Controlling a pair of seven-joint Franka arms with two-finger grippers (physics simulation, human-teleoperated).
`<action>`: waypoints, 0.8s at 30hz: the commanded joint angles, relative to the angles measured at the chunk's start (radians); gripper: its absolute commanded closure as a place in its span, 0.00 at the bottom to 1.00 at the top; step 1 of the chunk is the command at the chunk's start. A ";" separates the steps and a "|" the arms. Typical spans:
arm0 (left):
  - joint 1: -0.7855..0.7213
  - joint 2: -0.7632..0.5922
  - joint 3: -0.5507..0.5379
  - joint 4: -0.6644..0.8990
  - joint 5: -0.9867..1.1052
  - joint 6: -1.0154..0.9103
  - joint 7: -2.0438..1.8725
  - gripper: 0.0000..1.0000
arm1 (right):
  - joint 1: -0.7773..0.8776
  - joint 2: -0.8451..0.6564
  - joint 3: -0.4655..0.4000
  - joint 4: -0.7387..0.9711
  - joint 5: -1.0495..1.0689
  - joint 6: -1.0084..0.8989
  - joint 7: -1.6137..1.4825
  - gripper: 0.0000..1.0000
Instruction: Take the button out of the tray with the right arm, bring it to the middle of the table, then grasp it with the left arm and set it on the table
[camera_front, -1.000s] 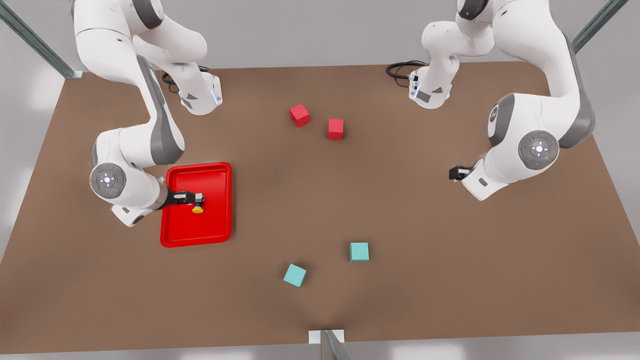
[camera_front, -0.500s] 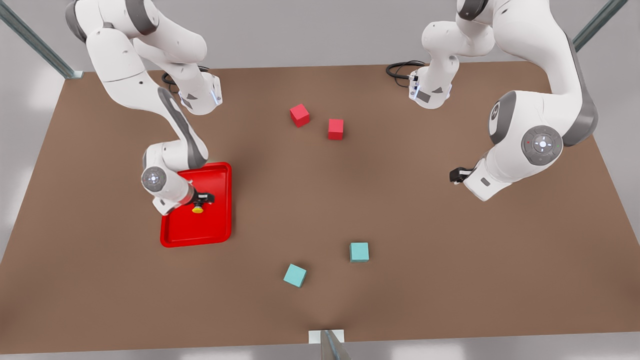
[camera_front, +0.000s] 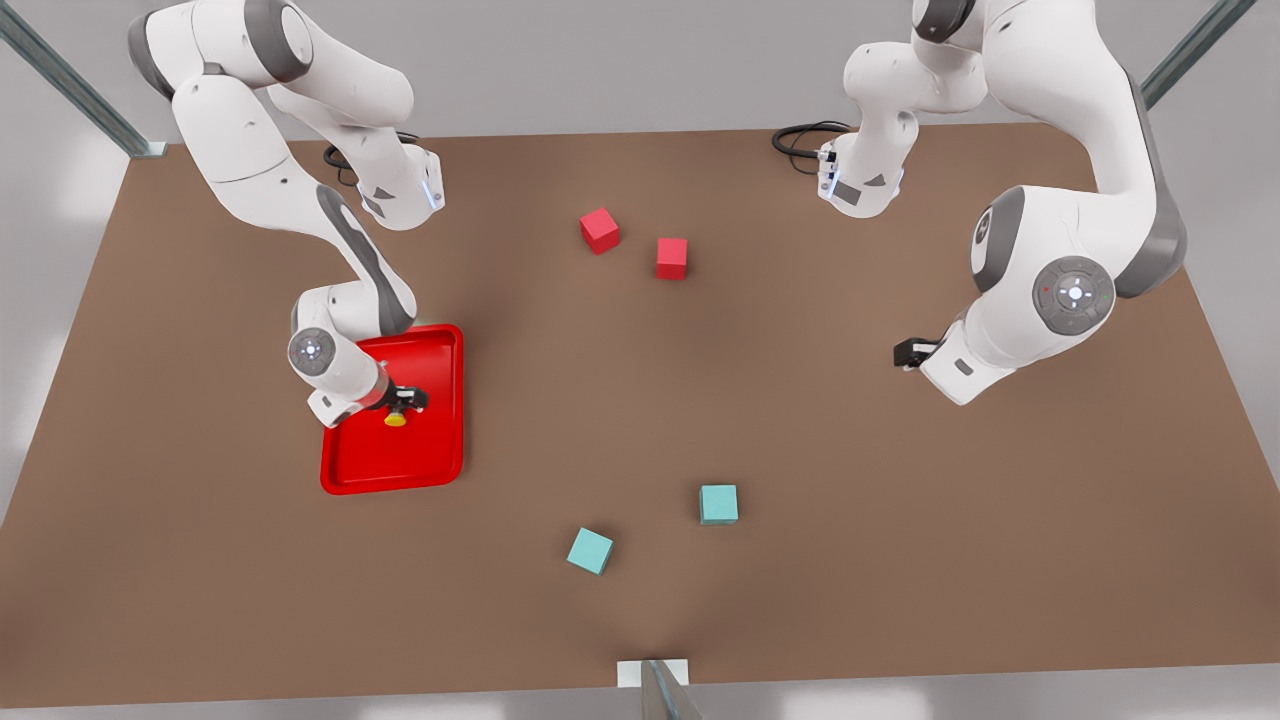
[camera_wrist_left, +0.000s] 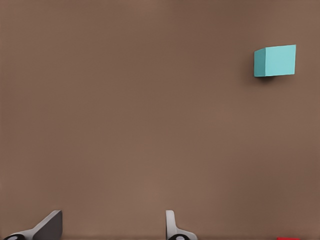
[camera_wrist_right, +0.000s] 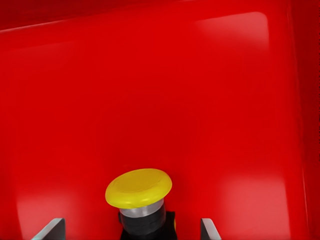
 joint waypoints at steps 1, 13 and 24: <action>-0.001 -0.001 0.000 0.000 0.001 0.001 -0.012 0.00 | -0.003 -0.001 0.000 0.000 0.001 0.011 0.011 0.04; -0.001 0.000 0.000 0.000 0.001 0.001 -0.010 0.00 | 0.005 -0.057 0.089 0.222 0.002 -0.309 0.033 0.61; -0.001 0.004 0.000 0.000 -0.001 0.001 -0.012 0.00 | 0.370 0.219 0.246 0.862 -0.071 -0.616 0.758 0.60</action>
